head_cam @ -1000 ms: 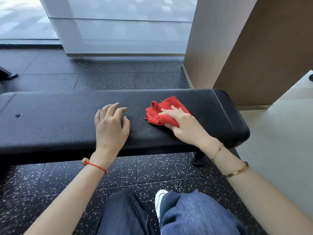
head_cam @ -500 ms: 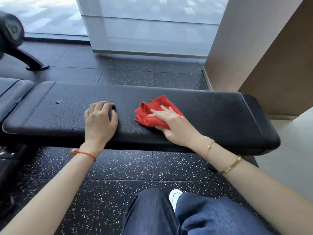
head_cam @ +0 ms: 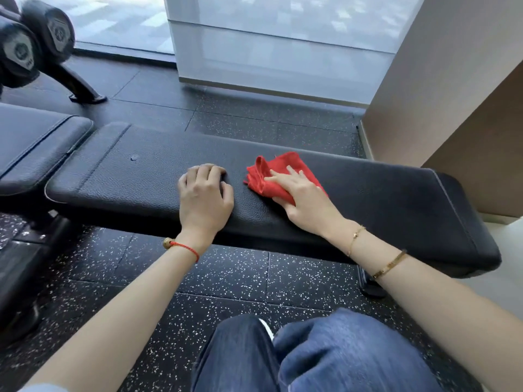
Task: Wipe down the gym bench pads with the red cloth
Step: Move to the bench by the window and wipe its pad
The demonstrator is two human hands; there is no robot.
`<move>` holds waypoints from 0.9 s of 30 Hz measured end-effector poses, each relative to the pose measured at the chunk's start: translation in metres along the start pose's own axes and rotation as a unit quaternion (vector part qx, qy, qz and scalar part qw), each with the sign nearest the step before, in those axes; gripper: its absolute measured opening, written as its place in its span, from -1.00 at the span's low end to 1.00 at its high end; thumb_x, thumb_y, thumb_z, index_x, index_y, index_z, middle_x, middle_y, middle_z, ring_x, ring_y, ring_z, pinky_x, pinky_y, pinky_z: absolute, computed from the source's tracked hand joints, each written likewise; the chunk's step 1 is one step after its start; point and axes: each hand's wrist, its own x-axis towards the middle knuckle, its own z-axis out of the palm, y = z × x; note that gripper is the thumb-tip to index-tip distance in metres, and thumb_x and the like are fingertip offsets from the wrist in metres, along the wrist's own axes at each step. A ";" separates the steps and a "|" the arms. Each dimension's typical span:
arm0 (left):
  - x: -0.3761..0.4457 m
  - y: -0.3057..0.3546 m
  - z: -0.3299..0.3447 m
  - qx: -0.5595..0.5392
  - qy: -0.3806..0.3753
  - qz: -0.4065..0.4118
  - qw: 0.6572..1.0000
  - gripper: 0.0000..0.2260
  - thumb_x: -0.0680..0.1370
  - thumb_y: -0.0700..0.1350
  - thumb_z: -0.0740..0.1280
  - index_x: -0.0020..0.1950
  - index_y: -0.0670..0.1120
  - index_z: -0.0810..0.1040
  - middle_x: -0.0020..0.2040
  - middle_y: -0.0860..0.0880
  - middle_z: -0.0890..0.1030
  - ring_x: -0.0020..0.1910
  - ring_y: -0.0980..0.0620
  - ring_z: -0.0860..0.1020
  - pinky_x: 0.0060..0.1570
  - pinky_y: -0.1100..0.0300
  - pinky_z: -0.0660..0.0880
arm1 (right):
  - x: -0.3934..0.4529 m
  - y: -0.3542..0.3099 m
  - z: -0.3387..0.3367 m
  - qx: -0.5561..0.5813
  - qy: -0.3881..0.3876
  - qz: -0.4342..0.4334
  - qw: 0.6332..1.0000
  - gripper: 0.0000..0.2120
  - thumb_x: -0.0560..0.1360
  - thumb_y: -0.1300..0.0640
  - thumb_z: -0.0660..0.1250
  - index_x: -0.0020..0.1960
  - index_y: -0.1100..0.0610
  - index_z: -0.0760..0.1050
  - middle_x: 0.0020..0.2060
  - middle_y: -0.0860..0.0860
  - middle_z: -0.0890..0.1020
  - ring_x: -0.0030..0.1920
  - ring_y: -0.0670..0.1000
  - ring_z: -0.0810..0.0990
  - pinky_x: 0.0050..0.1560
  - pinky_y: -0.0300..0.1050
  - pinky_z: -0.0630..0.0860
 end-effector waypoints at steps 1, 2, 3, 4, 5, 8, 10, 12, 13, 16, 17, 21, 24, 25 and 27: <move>0.001 -0.002 0.000 0.003 -0.001 0.003 1.000 -0.77 0.53 -0.08 0.22 0.13 -0.07 0.56 0.16 -0.04 0.57 0.21 -0.12 0.46 0.28 -0.04 0.30 | 0.001 0.002 0.000 0.007 -0.005 -0.013 1.000 -0.61 0.53 0.15 0.31 0.34 0.00 0.41 0.42 -0.08 0.38 0.50 0.12 0.18 0.52 0.01 0.02; 0.002 -0.003 0.001 0.008 -0.003 0.008 1.000 -0.78 0.53 -0.08 0.24 0.12 -0.07 0.56 0.14 -0.04 0.57 0.19 -0.13 0.46 0.26 -0.04 0.31 | 0.005 0.006 -0.001 0.012 -0.004 -0.014 1.000 -0.62 0.53 0.15 0.31 0.33 -0.01 0.42 0.41 -0.08 0.40 0.50 0.11 0.19 0.52 0.01 0.04; 0.005 -0.005 0.001 0.014 -0.006 0.014 1.000 -0.79 0.53 -0.06 0.25 0.10 -0.06 0.56 0.10 -0.04 0.57 0.16 -0.13 0.47 0.23 -0.04 0.32 | 0.014 0.010 -0.003 0.012 0.000 -0.009 1.000 -0.63 0.53 0.14 0.31 0.32 -0.02 0.43 0.40 -0.08 0.41 0.49 0.11 0.20 0.52 0.02 0.06; 0.009 -0.007 0.000 0.023 -0.010 0.022 0.999 -0.80 0.52 -0.05 0.25 0.08 -0.06 0.57 0.07 -0.04 0.57 0.13 -0.13 0.48 0.19 -0.04 0.33 | 0.026 0.014 -0.004 0.010 0.005 0.002 1.000 -0.64 0.53 0.14 0.30 0.32 -0.03 0.43 0.40 -0.07 0.41 0.49 0.12 0.20 0.51 0.03 0.06; 0.015 -0.010 -0.002 0.033 -0.015 0.031 0.999 -0.79 0.52 -0.03 0.24 0.06 -0.05 0.58 0.04 -0.04 0.58 0.10 -0.13 0.49 0.16 -0.03 0.33 | 0.041 0.017 -0.004 0.008 0.007 0.017 1.000 -0.64 0.54 0.14 0.29 0.32 -0.03 0.44 0.41 -0.07 0.41 0.49 0.13 0.20 0.51 0.03 0.05; 0.041 -0.021 -0.009 0.054 -0.023 0.047 0.997 -0.75 0.52 -0.01 0.23 0.11 -0.05 0.59 0.05 -0.04 0.60 0.07 -0.12 0.53 0.17 -0.02 0.33 | 0.085 0.016 -0.004 0.015 0.004 0.057 0.998 -0.66 0.54 0.14 0.28 0.31 -0.04 0.45 0.42 -0.04 0.40 0.48 0.19 0.20 0.48 0.01 0.02; 0.054 -0.030 -0.011 0.057 -0.037 0.046 0.997 -0.68 0.54 -0.03 0.23 0.25 -0.07 0.55 0.17 -0.06 0.58 0.18 -0.13 0.51 0.25 -0.04 0.32 | 0.103 0.011 -0.001 0.027 -0.007 0.070 0.997 -0.63 0.54 0.16 0.28 0.33 -0.02 0.43 0.42 -0.03 0.39 0.49 0.21 0.19 0.49 0.03 -0.01; 0.058 -0.036 -0.011 0.059 -0.068 0.043 0.995 -0.60 0.55 -0.03 0.22 0.38 -0.09 0.49 0.32 -0.10 0.51 0.32 -0.15 0.44 0.36 -0.08 0.30 | 0.109 0.006 0.001 0.025 -0.024 0.064 0.997 -0.58 0.53 0.18 0.28 0.37 0.00 0.39 0.44 -0.03 0.36 0.50 0.20 0.15 0.52 0.06 -0.04; 0.057 -0.037 -0.011 0.064 -0.084 0.043 0.993 -0.57 0.56 -0.02 0.22 0.42 -0.09 0.46 0.37 -0.11 0.48 0.37 -0.17 0.40 0.40 -0.11 0.28 | 0.109 0.005 0.002 0.016 -0.030 0.057 0.998 -0.56 0.53 0.19 0.28 0.39 0.02 0.37 0.45 -0.03 0.35 0.50 0.19 0.14 0.53 0.06 -0.05; 0.054 -0.035 -0.011 0.086 -0.112 0.040 0.989 -0.54 0.57 0.00 0.18 0.46 -0.08 0.41 0.44 -0.12 0.42 0.41 -0.18 0.36 0.45 -0.13 0.22 | 0.108 0.005 0.001 -0.002 -0.048 0.038 0.998 -0.51 0.51 0.22 0.30 0.42 0.03 0.35 0.46 -0.04 0.33 0.51 0.18 0.13 0.53 0.07 -0.06; 0.055 -0.035 -0.011 0.089 -0.114 0.037 0.989 -0.54 0.57 0.00 0.18 0.46 -0.08 0.41 0.44 -0.11 0.42 0.41 -0.18 0.36 0.46 -0.13 0.21 | 0.109 0.005 0.001 -0.001 -0.052 0.035 0.998 -0.51 0.51 0.22 0.30 0.42 0.03 0.35 0.46 -0.04 0.33 0.51 0.17 0.13 0.53 0.07 -0.06; 0.054 -0.037 -0.008 0.079 -0.096 0.037 0.992 -0.55 0.56 -0.02 0.23 0.44 -0.07 0.44 0.43 -0.09 0.44 0.40 -0.16 0.38 0.45 -0.12 0.22 | 0.110 0.004 0.005 0.013 -0.031 0.041 0.999 -0.52 0.50 0.21 0.30 0.41 0.01 0.37 0.44 -0.05 0.35 0.51 0.16 0.15 0.53 0.05 -0.06; 0.051 -0.041 -0.003 0.064 -0.079 0.044 0.994 -0.56 0.56 -0.01 0.23 0.43 -0.06 0.45 0.42 -0.08 0.45 0.39 -0.14 0.38 0.44 -0.12 0.23 | 0.109 -0.003 0.013 0.004 -0.003 0.046 0.999 -0.52 0.50 0.22 0.29 0.40 0.01 0.37 0.43 -0.05 0.36 0.50 0.16 0.16 0.53 0.06 -0.05; 0.051 -0.042 -0.001 0.060 -0.075 0.046 0.994 -0.56 0.56 0.00 0.22 0.43 -0.06 0.45 0.41 -0.08 0.46 0.39 -0.14 0.38 0.44 -0.11 0.23 | 0.106 -0.008 0.017 -0.001 0.002 0.043 0.999 -0.52 0.50 0.22 0.29 0.40 0.00 0.37 0.44 -0.05 0.36 0.51 0.16 0.16 0.53 0.06 -0.05; 0.050 -0.044 -0.001 0.046 -0.066 0.048 0.996 -0.57 0.56 -0.02 0.22 0.42 -0.06 0.46 0.41 -0.07 0.46 0.39 -0.13 0.38 0.44 -0.10 0.23 | 0.093 -0.021 0.025 -0.012 0.005 0.022 1.000 -0.51 0.50 0.21 0.30 0.41 -0.01 0.36 0.44 -0.05 0.35 0.51 0.14 0.15 0.53 0.06 -0.04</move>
